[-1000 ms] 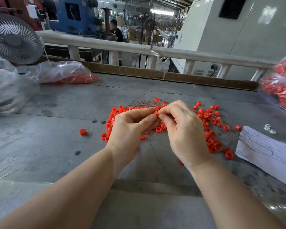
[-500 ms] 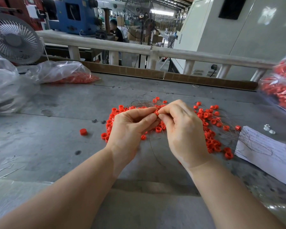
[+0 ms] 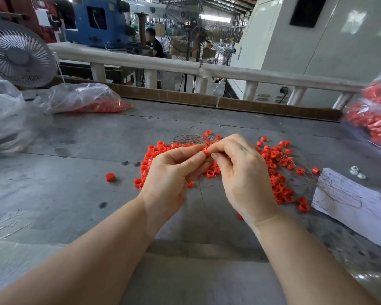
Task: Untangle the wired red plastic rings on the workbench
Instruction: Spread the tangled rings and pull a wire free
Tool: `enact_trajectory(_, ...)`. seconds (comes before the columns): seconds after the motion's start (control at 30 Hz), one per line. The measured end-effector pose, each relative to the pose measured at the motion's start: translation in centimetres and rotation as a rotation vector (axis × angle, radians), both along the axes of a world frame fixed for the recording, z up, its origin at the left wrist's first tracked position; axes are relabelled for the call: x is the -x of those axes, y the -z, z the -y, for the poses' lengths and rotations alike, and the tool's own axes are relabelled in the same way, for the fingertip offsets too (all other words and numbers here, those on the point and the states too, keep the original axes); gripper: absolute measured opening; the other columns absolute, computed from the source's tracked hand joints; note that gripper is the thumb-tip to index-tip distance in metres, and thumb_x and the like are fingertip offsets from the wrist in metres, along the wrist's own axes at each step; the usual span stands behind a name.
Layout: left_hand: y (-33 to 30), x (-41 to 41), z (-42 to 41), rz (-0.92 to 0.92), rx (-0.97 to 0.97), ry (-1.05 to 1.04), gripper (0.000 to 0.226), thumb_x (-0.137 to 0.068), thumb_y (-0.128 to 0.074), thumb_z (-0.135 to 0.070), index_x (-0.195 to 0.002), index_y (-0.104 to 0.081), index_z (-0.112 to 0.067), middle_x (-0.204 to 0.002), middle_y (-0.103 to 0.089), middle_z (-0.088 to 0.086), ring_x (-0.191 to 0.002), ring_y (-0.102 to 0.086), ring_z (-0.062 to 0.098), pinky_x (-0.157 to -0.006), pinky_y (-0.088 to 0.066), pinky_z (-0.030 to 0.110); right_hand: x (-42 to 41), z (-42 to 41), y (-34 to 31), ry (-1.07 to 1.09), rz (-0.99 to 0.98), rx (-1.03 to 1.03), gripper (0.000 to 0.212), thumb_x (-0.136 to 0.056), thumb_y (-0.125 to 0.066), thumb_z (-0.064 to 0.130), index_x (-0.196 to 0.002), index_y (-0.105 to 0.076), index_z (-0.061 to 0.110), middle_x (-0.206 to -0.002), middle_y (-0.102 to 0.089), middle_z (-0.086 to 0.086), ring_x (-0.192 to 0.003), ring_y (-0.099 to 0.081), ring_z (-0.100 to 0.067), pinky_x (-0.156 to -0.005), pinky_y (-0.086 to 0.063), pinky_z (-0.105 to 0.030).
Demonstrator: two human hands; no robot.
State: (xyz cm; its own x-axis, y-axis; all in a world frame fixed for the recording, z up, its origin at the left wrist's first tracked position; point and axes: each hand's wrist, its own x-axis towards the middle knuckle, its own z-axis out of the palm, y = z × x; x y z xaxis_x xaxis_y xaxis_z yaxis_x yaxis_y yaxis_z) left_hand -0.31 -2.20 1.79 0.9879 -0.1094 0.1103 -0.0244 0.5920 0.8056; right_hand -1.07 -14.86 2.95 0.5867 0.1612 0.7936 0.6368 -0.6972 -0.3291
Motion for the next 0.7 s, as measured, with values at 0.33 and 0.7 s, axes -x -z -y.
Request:
enact_trajectory(0.33,0.18,-0.08,0.12,0.017,-0.006,-0.009,0.022,-0.066,-0.063,-0.006,-0.086,-0.071,-0.004,-0.082,-0.074,0.009,-0.077,-0.071,0.013,-0.066,-0.054,0.015,0.25,-0.35,0.08,0.213,0.068,0.165,0.009,-0.086,-0.057,0.004,-0.085,-0.065,0.003,-0.083,-0.063,-0.009,-0.079,-0.062,-0.027,-0.069,-0.046,-0.031)
enact_trajectory(0.7,-0.03,-0.08,0.01,0.004,-0.009,0.027,0.020,-0.078,-0.056,0.002,-0.088,-0.072,-0.006,-0.086,-0.074,0.009,-0.080,-0.072,0.013,-0.065,-0.053,0.014,-0.03,-0.12,0.19,0.207,0.055,0.137,0.008,-0.087,-0.057,0.003,-0.085,-0.064,0.003,-0.083,-0.062,-0.009,-0.078,-0.061,-0.028,-0.069,-0.041,-0.027)
